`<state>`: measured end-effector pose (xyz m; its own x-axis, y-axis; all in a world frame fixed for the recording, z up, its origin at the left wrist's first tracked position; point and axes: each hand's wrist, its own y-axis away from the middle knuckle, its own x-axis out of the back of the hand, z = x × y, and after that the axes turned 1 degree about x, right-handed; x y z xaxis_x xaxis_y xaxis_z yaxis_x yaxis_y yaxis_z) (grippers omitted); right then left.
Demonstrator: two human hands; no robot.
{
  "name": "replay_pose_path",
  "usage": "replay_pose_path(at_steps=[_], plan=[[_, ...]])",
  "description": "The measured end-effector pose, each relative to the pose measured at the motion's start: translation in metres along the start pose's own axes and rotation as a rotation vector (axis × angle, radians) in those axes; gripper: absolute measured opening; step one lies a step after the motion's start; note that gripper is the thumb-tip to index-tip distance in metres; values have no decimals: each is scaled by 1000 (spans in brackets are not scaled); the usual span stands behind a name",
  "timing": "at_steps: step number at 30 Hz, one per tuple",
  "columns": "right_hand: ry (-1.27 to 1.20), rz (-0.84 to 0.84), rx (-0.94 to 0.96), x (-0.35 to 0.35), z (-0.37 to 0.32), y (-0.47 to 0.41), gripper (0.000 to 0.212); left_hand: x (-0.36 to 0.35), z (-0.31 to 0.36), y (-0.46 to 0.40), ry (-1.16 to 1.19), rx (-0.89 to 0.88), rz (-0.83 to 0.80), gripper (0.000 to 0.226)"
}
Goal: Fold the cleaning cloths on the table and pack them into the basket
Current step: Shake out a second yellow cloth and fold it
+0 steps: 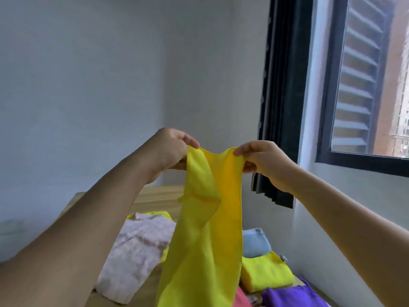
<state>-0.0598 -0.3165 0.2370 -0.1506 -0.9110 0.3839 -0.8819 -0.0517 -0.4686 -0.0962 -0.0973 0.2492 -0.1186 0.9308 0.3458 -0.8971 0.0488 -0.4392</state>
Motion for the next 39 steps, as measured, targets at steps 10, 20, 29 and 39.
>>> replay_pose_path(at_steps=[10,20,29,39], plan=[[-46,-301,155,74,-41,85,27,-38,95,41,-522,-472,61,36],[-10,-274,308,100,-65,123,48,-44,137,74,-477,-507,3,41],[124,-342,300,95,-86,138,84,-29,146,91,-587,-461,106,46],[514,-133,405,72,-94,149,64,-20,149,97,-598,-431,135,33]])
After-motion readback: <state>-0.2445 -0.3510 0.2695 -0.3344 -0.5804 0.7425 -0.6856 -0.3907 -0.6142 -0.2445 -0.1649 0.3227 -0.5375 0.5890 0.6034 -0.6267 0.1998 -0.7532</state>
